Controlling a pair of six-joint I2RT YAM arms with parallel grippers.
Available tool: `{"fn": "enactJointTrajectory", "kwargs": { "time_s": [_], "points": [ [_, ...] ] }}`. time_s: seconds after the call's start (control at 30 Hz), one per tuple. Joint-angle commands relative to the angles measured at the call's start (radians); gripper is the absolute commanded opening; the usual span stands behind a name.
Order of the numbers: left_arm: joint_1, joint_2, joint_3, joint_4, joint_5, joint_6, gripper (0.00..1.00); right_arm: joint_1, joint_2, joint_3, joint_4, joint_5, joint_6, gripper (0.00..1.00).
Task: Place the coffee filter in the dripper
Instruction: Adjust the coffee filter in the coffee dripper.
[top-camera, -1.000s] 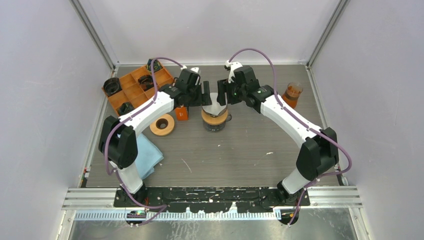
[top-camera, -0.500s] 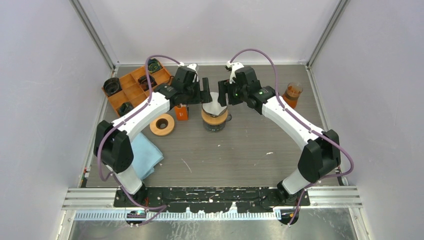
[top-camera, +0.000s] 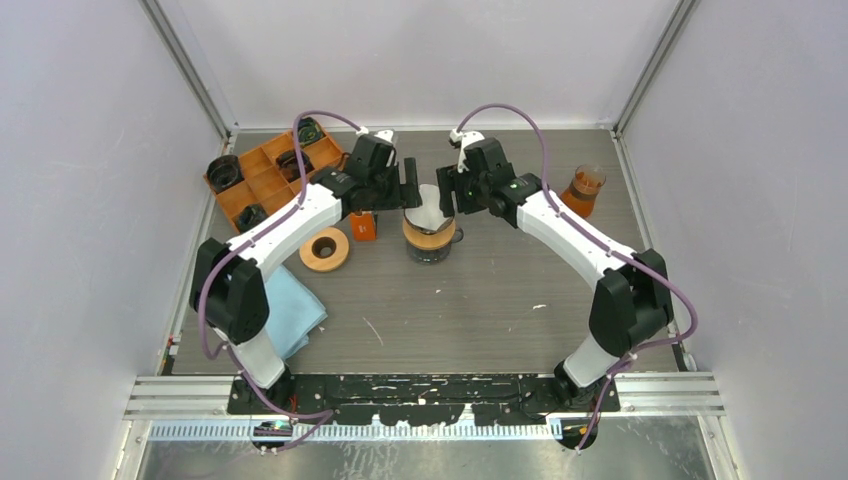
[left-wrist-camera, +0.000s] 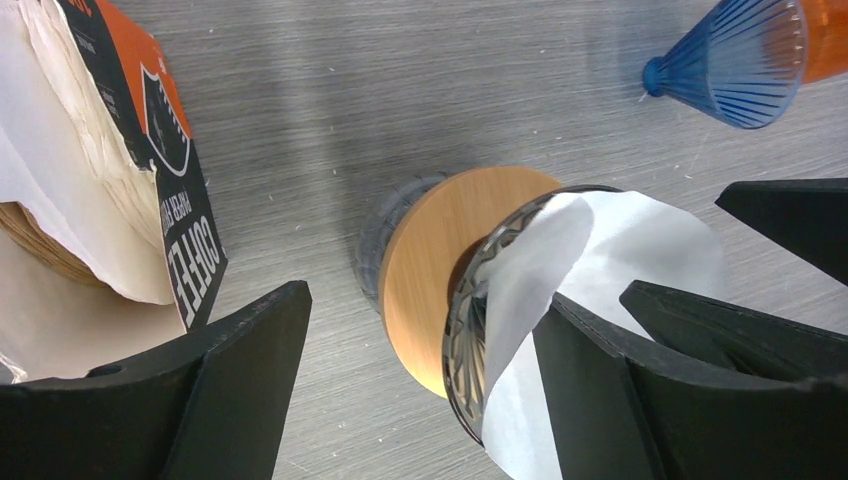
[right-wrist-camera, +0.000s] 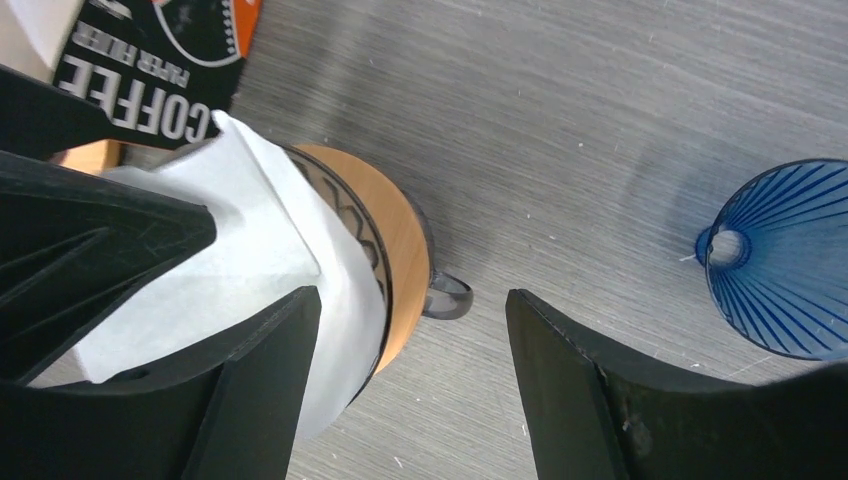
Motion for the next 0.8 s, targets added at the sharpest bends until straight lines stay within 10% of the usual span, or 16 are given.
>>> {"fn": "enactJointTrajectory", "kwargs": {
  "time_s": [0.0, 0.77],
  "points": [
    [0.006, 0.022, 0.035, -0.003, -0.029, 0.023, 0.82, -0.006, 0.020, -0.009, 0.012, 0.029, -0.015, 0.75],
    [0.006, 0.051, 0.021, -0.015, -0.034, 0.026, 0.81, -0.005, 0.058, -0.031, 0.030, 0.051, -0.023, 0.75]
  ]
}}
